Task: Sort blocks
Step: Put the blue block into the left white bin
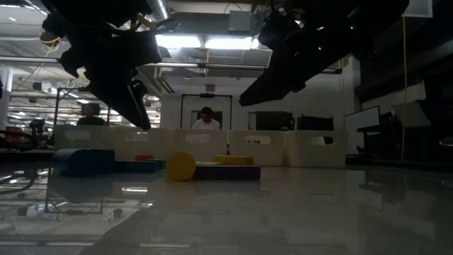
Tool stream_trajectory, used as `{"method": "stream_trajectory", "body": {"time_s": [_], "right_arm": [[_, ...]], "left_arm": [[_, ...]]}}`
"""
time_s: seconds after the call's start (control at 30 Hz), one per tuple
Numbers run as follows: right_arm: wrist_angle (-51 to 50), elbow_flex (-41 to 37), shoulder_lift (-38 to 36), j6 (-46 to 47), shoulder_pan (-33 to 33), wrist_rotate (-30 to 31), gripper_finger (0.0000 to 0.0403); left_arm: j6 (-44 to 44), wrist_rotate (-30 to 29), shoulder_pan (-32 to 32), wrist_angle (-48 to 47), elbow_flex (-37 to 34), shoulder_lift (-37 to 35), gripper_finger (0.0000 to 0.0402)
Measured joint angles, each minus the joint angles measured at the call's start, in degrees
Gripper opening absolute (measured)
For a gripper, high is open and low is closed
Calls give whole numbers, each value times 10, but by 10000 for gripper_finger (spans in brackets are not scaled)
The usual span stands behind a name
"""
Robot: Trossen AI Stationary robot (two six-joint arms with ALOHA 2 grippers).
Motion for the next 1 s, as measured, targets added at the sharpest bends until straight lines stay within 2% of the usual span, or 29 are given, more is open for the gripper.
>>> {"method": "stream_trajectory", "body": {"time_s": [0.6,0.9,1.0], "right_arm": [[8,0,0,0,0,2,167],[8,0,0,0,0,1,167],[7,0,0,0,0,1,167]], "left_arm": [[-16,0,-11,24,19,138,172],[-14,-8,-11,22,20,152,171],[-9,-7,-11,22,20,151,151]]}}
